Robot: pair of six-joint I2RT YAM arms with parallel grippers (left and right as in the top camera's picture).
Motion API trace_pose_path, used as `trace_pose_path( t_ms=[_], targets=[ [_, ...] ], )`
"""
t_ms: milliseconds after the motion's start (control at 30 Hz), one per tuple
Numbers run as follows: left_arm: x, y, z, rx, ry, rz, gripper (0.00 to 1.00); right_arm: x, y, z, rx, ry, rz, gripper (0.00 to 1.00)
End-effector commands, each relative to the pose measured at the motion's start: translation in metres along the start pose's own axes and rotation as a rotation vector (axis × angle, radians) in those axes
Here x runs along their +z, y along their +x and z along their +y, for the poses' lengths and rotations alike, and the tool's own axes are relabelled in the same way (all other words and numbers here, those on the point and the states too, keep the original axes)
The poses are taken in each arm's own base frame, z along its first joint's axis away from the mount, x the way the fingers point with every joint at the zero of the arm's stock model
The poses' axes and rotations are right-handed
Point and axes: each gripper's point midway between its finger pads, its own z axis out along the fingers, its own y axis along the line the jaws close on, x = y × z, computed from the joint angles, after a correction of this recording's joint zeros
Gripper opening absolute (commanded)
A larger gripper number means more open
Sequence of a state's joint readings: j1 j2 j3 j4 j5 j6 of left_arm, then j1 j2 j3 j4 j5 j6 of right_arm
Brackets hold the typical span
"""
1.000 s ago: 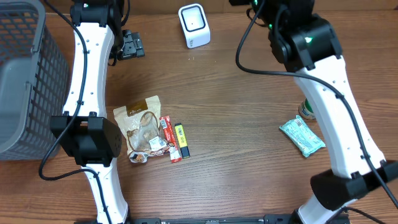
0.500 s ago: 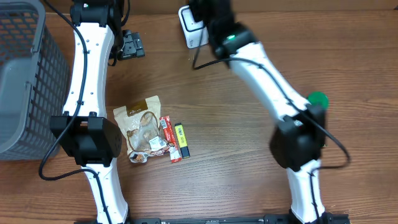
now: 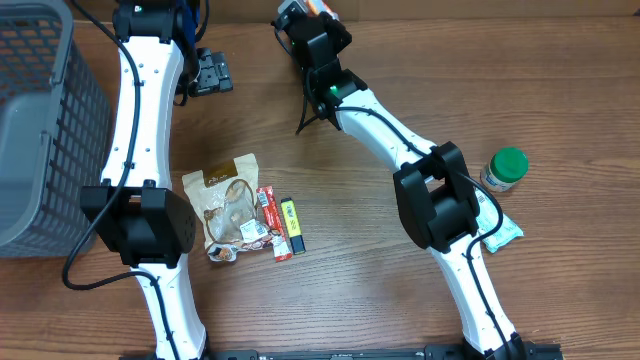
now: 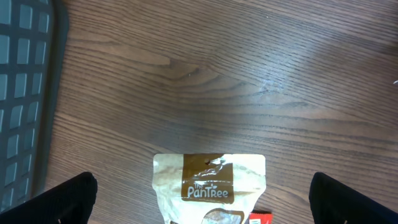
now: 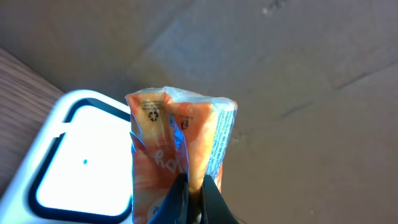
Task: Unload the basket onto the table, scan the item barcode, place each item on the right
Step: 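Hold the orange sachet under the scanner with the right gripper, then carry the sachet down and release it on the right side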
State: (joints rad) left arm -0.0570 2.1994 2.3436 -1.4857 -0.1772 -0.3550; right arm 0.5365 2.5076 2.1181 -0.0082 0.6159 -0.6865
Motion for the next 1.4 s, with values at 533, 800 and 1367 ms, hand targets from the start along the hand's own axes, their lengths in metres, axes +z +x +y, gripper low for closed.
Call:
trace_pose_path(
  t_ms=[533,800,1367],
  targets=[
    [-0.004,-0.002,0.004,0.018,-0.010,-0.013,1.00,0.016,0.017,0.031,-0.201,-0.041,-0.011,0.03],
    [-0.004,-0.002,0.003,0.018,-0.009,-0.014,1.00,0.015,0.017,0.016,-0.165,0.053,0.019,0.03],
    [-0.004,-0.002,0.004,0.018,-0.010,-0.013,1.00,-0.117,-0.047,-0.104,0.355,-0.041,0.103,0.04]
  ],
)
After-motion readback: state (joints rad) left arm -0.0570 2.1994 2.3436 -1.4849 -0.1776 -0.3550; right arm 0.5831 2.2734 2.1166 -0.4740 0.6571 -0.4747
